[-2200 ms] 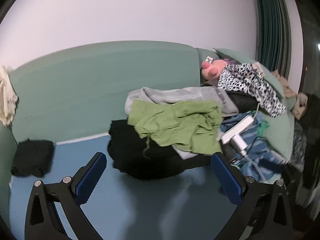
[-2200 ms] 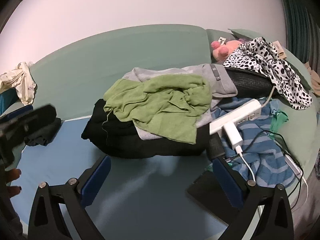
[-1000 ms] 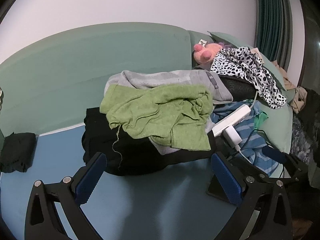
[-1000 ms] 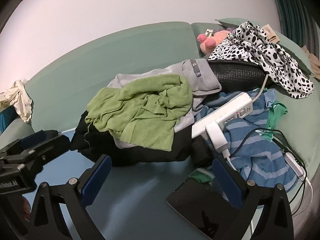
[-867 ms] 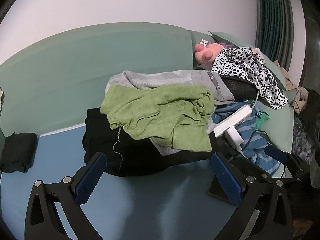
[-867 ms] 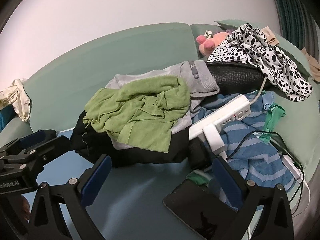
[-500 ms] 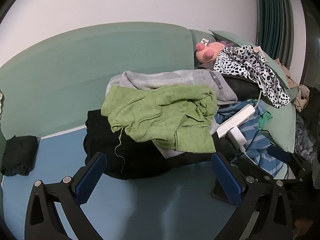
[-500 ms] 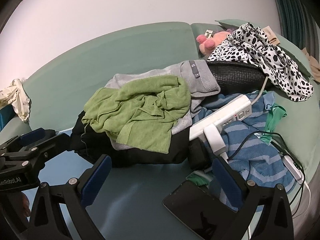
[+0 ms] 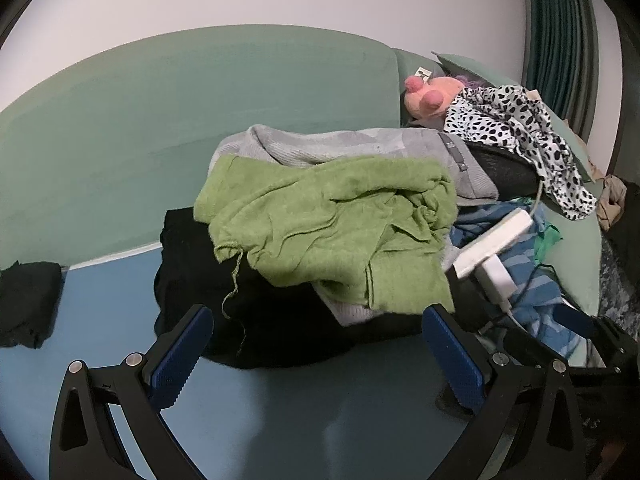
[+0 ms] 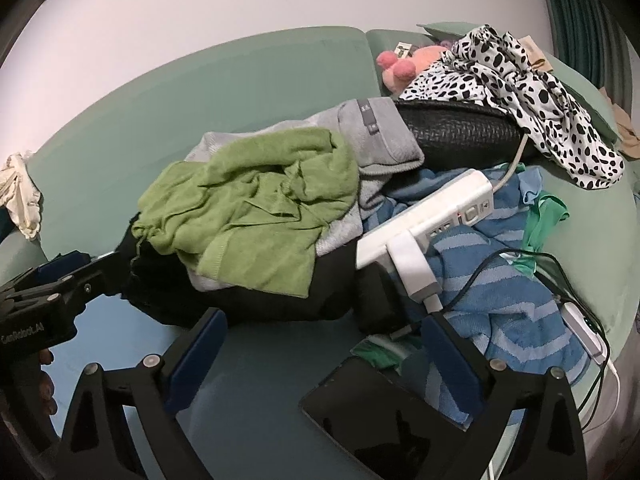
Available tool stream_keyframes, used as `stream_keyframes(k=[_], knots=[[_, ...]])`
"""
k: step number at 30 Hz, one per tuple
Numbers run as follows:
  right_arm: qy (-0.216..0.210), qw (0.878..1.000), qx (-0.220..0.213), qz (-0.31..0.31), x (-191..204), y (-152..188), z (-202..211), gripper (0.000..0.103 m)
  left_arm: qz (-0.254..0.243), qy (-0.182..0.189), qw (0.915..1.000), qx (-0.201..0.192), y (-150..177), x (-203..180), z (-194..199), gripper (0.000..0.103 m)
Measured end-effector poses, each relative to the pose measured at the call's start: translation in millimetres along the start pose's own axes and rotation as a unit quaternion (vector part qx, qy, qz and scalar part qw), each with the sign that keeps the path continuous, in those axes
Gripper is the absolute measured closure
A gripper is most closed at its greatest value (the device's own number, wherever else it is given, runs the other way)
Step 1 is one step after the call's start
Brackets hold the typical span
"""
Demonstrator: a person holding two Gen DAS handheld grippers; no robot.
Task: Fold clothes
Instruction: 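Grasp the green shirt on the clothes pile with the left gripper and lift it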
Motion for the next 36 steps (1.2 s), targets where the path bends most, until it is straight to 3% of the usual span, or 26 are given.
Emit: stream_keyframes(k=[4, 7, 8, 9, 11, 12, 15, 20, 25, 28, 32, 36], knots=[[0.000, 1.000, 0.009, -0.003, -4, 3, -10, 0.004, -0.003, 0.011, 0.9999, -0.007, -7, -7, -25, 0.001], [0.002, 1.000, 0.017, -0.005, -7, 6, -14, 0.004, 0.014, 0.017, 0.9993, 0.030, -14, -7, -59, 0.010], [0.004, 1.000, 0.018, -0.008, -8, 8, -13, 0.004, 0.020, 0.011, 0.9987, 0.045, -15, -6, -75, 0.019], [0.005, 1.000, 0.019, -0.011, -10, 9, -13, 0.004, 0.020, 0.000, 0.9986, 0.050, -16, -6, -83, 0.039], [0.006, 1.000, 0.021, -0.016, -12, 12, -12, 0.004, 0.021, -0.020, 0.9980, 0.057, -17, -4, -98, 0.063], [0.007, 1.000, 0.022, -0.018, -13, 14, -12, 0.004, 0.031, -0.011, 0.9978, 0.058, -18, -1, -97, 0.075], [0.011, 0.999, 0.029, -0.026, -14, 19, -13, 0.004, 0.078, 0.027, 0.9950, 0.056, -21, 15, -83, 0.094], [-0.007, 0.999, 0.033, -0.026, -4, 25, -14, 0.004, 0.114, 0.072, 0.9907, 0.020, -17, 46, -23, 0.097], [-0.042, 0.999, 0.031, -0.012, 22, 29, -10, 0.004, 0.161, 0.059, 0.9842, -0.045, -19, 107, 65, 0.097], [-0.070, 0.997, 0.030, 0.001, 44, 31, -7, 0.004, 0.208, 0.048, 0.9733, -0.085, -22, 154, 125, 0.098], [-0.115, 0.992, 0.026, 0.038, 89, 34, 1, 0.004, 0.213, -0.004, 0.9657, -0.148, -18, 199, 203, 0.098], [-0.161, 0.984, 0.027, 0.075, 137, 43, 8, 0.004, 0.241, -0.075, 0.9541, -0.160, 7, 252, 256, 0.098]])
Point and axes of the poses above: each gripper's, at about its wrist camera, not at the fingertips, and z roughly against the way its jaws point, x to its left, y to its underside, the point moved 1 cm from there along -z, roughly the way its jaws point, and after that the axes turned 12 degrees about z, right-handed, at the moved point
